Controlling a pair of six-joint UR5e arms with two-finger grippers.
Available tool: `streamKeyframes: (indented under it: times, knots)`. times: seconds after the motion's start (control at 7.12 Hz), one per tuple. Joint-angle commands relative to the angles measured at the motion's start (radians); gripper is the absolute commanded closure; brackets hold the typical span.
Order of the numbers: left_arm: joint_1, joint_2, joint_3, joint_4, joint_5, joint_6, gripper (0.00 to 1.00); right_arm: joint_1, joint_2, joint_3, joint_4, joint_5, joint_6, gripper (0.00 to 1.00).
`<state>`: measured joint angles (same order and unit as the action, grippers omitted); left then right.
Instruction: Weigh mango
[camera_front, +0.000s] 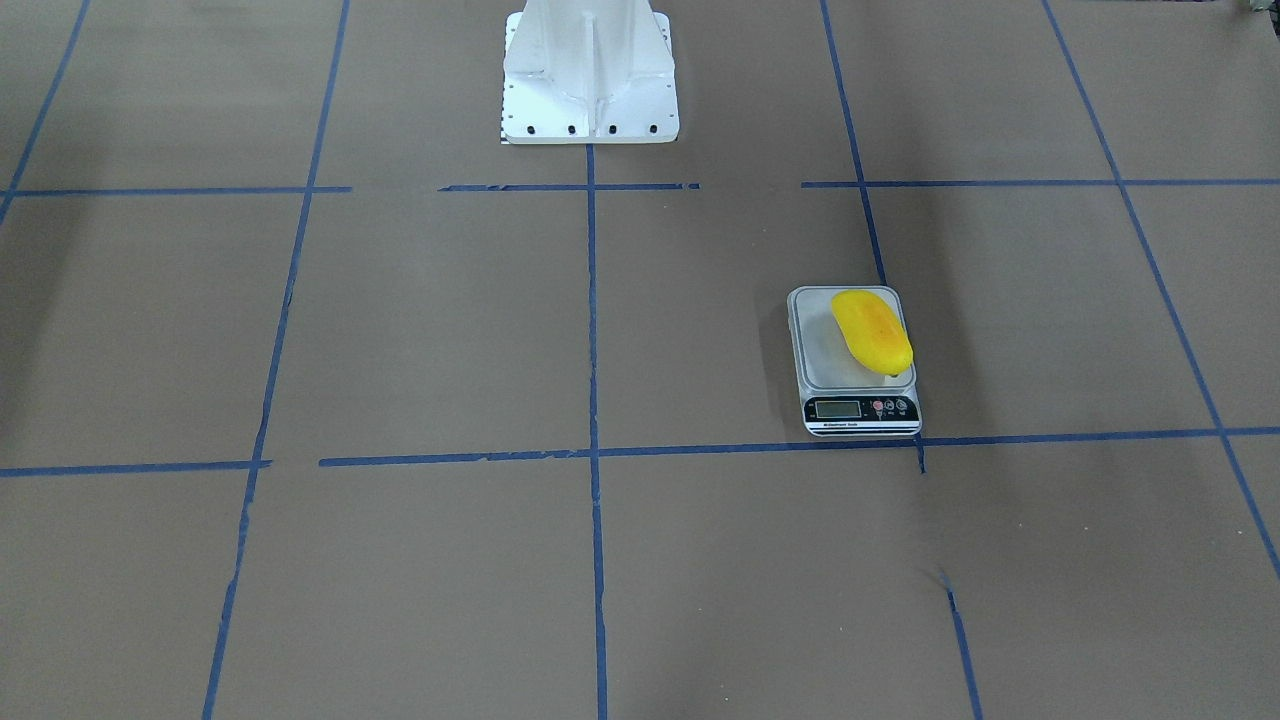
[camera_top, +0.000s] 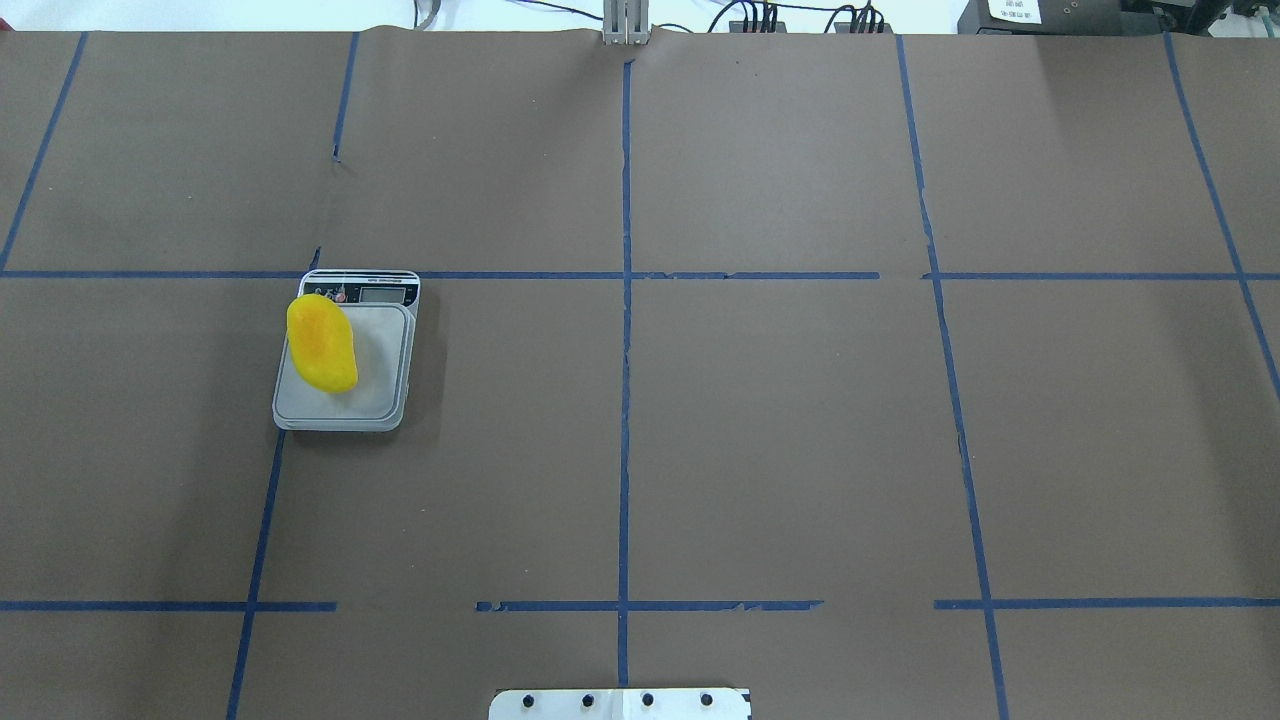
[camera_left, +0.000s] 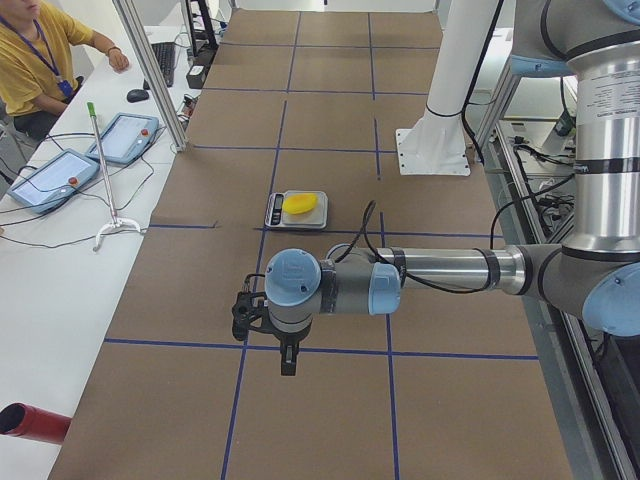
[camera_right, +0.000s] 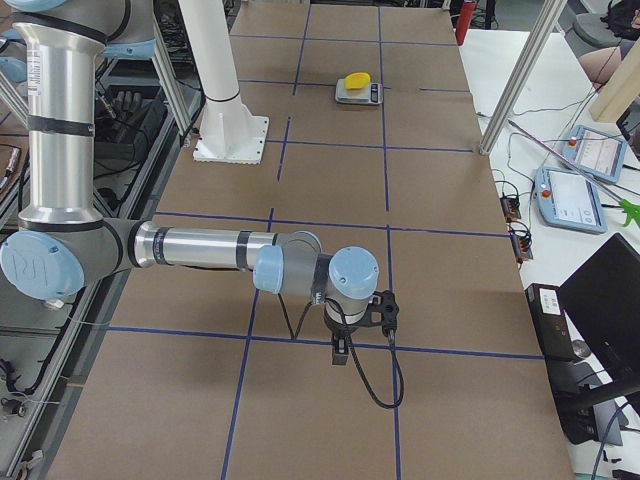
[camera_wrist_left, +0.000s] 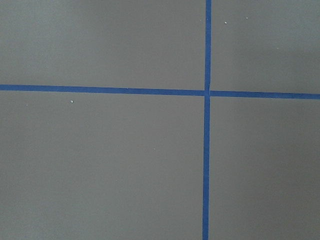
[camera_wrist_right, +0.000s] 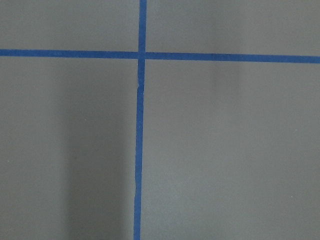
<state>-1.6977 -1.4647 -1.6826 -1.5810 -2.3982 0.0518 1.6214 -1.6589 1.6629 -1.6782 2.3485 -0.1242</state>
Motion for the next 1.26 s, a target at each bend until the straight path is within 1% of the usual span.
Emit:
streamKeyframes:
  times: [0.0,0.28,0.56,0.84,0.98,1.12]
  knots:
    - [0.000,0.012,-0.005,-0.001,-0.013,-0.003,0.00,0.000,0.001,0.000,0.000,0.000,0.000,0.00]
    - [-0.007,-0.002,-0.023,0.006,-0.015,0.000,0.00,0.000,-0.001,0.000,0.000,0.000,0.000,0.00]
    - [-0.007,0.017,-0.074,0.007,-0.013,0.000,0.00,0.000,0.001,0.000,0.000,0.000,0.000,0.00]
    - [-0.002,0.015,-0.066,0.007,-0.010,0.000,0.00,0.000,-0.001,0.000,0.000,0.000,0.000,0.00]
    - [-0.002,0.015,-0.080,0.054,-0.012,0.000,0.00,0.000,0.001,0.000,0.000,0.000,0.000,0.00]
    - [-0.002,0.001,-0.098,0.137,-0.007,0.005,0.00,0.000,-0.001,0.000,0.000,0.000,0.000,0.00]
